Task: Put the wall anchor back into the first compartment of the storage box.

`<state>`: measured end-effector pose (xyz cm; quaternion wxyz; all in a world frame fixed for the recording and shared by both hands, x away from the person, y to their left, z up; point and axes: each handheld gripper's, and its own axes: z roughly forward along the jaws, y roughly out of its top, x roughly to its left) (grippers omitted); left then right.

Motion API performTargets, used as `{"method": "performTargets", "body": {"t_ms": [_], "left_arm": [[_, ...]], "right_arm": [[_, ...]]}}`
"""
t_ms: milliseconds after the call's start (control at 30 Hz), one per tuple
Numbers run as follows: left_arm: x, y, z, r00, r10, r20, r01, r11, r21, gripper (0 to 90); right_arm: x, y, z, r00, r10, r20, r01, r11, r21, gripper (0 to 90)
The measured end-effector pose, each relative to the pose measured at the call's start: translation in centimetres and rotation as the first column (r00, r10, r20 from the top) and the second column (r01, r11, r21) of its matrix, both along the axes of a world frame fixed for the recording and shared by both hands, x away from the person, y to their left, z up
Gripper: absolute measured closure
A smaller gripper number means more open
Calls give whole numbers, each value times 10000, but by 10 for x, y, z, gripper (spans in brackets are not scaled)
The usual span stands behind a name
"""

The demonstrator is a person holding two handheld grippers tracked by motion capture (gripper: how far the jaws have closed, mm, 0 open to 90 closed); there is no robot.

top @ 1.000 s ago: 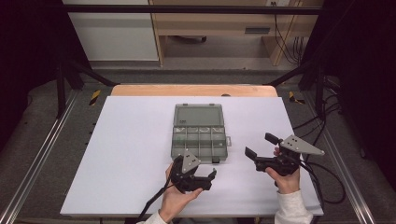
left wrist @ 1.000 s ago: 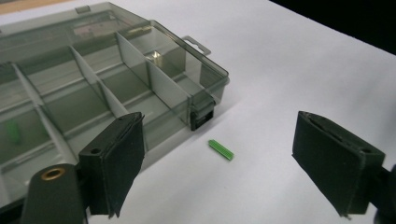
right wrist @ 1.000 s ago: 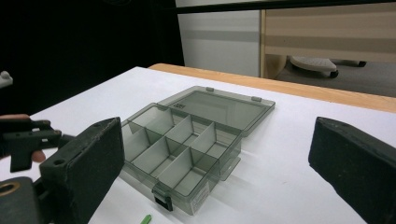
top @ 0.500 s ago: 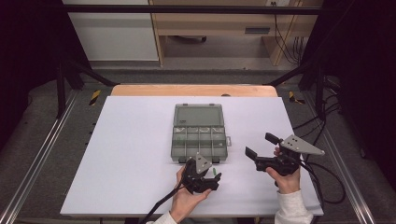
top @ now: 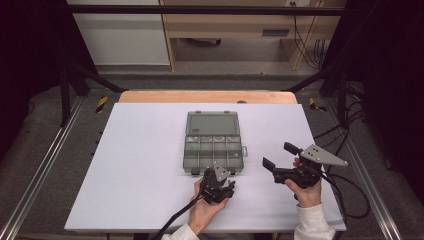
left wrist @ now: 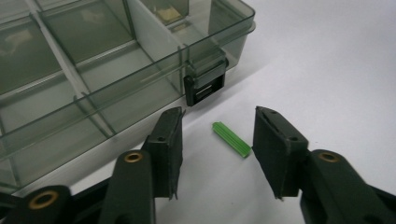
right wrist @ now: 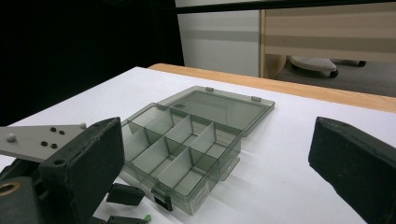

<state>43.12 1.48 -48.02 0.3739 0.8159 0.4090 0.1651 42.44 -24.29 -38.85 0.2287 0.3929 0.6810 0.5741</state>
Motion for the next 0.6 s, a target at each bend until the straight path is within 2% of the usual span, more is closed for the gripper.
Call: {"method": "performTargets", "body": {"t_ms": [100,267,367,533,600], "left_arm": [[0,-2,-1,10000,56,-21,-56,10000,-26,582],[-1,-7,-1,9999,127,-23,-126,9996,270,620],[-1,-8,-1,9995,305,-13,-304,9991,285,651],[0,-8,1,9993,355,-143,-348,9980,525,722],[1,-7,2,9989,382,-264,-368,9981,496,757]], "right_arm": [[0,-1,0,10000,19,57,-19,10000,-13,39],[0,-1,0,10000,18,17,-18,10000,-64,39],[0,-1,0,10000,14,23,-14,10000,-62,38],[0,0,0,10000,24,-8,-24,10000,-6,39],[0,0,0,10000,34,-39,-34,10000,-17,39]]}}
